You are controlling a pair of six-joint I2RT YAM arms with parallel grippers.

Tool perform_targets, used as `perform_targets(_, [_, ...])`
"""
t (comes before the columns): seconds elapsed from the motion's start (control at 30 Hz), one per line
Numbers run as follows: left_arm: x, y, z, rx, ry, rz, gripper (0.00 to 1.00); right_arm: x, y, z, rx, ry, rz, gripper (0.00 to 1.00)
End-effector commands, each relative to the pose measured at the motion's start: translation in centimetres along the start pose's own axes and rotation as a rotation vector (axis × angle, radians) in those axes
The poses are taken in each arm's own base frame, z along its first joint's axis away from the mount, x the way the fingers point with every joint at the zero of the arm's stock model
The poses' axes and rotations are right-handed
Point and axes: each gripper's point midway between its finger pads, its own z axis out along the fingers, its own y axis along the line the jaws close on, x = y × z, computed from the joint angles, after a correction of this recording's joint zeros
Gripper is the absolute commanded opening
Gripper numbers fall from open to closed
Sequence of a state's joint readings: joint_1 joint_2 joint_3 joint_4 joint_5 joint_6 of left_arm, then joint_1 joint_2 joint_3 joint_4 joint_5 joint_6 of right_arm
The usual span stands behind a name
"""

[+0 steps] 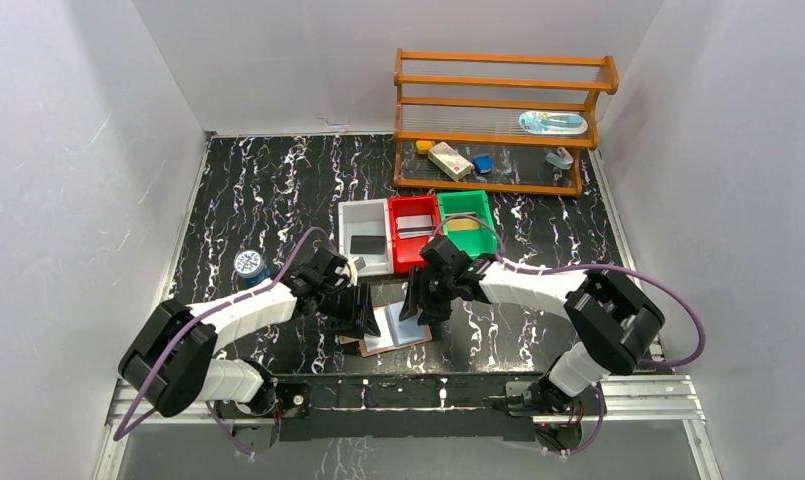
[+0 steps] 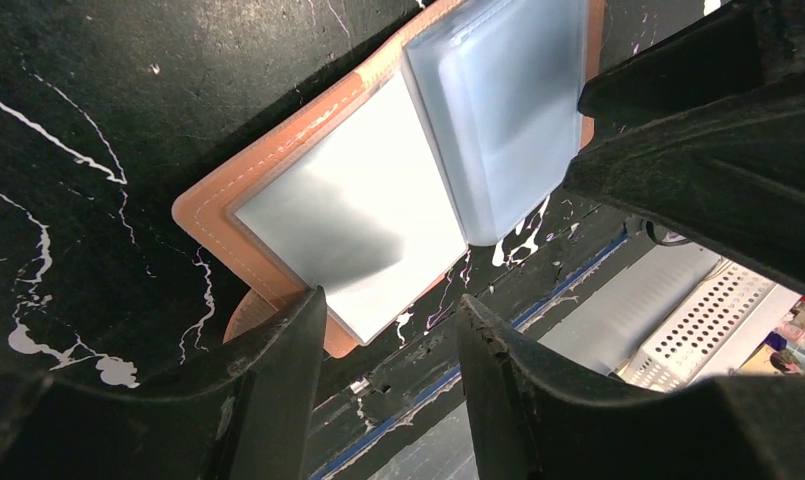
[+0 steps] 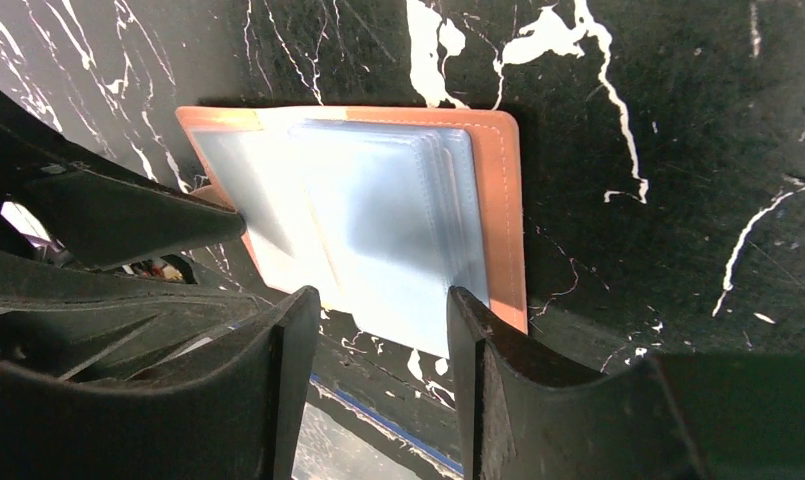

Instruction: Take the credit cards out of the card holder

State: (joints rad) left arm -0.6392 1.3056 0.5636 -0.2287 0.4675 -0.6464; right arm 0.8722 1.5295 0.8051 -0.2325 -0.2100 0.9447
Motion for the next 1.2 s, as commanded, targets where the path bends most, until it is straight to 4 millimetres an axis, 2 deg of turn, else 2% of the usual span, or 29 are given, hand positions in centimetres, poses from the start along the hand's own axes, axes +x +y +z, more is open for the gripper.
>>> perform_targets(0.0, [0.4,0.3,0.2,-0.009,0.014,0.004,0.48,-0.7,1.1,-0.2,0.008,-0.012,-0.030,0.59])
perform_targets(0.47, [0.6,0.9,0.4,-0.030,0.026,-0.002,0.45,-0.3,2.7,-1.0,-0.065,-0.012,-0.048,0.58])
perform_targets(0.67, [0.7,1.0,0.5,-0.038,0.033,-0.001,0.44,-0.6,3.3,-1.4,-0.088,-0.069,-0.027,0.58])
perform_targets(1.17, [0.4,1.0,0.0,-0.051,0.007,0.000,0.43,-0.2,7.2,-1.3,-0.282,-0.014,-0.029,0.59])
